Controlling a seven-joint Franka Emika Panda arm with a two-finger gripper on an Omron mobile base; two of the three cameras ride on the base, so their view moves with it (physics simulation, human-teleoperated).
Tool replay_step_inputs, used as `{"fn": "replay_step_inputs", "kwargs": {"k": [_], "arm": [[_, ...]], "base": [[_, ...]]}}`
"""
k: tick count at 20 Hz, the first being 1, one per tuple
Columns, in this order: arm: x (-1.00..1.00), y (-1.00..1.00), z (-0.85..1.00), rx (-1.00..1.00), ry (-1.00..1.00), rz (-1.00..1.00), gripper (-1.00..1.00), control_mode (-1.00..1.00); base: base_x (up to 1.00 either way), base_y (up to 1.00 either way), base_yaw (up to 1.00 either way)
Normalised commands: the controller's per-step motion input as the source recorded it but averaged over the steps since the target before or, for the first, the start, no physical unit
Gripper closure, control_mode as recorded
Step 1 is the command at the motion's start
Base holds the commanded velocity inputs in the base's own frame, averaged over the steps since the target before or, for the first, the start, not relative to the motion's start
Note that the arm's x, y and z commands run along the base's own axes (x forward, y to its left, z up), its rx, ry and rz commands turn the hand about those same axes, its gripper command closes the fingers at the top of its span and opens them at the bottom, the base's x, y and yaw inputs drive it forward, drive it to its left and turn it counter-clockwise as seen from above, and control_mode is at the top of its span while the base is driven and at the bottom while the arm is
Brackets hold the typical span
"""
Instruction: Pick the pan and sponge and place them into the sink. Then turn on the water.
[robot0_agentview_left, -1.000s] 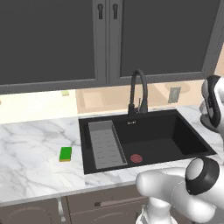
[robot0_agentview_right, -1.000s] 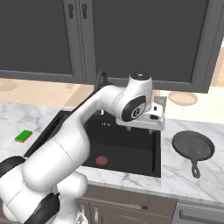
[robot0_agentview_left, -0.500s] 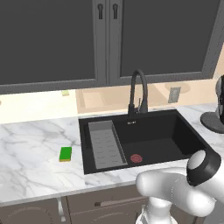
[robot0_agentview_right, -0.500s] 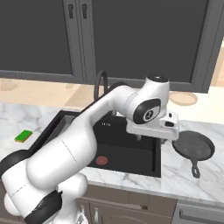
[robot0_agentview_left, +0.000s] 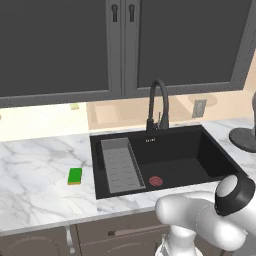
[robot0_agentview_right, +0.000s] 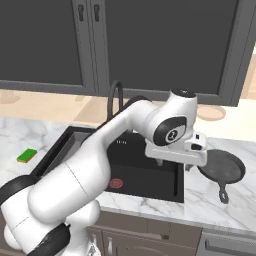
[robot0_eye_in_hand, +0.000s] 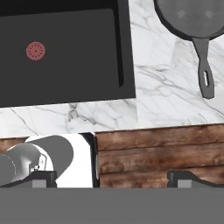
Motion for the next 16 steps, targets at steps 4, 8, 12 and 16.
{"fn": "replay_step_inputs", "kwargs": {"k": [4,8,12,16], "arm": [[0.01,-0.19,-0.25,0.00,0.00,0.00,-1.00,-1.00],[0.07,-0.29,-0.35,0.00,0.00,0.00,-1.00,-1.00],[0.03,-0.29,-0.25,0.00,0.00,0.00,-1.00,-1.00],[0.00,-0.29,-0.17,0.00,0.00,0.00,-1.00,-1.00]], "base": [[0.00,0.00,0.00],[0.00,0.00,0.00],[0.00,0.00,0.00],[0.00,0.00,0.00]]}}
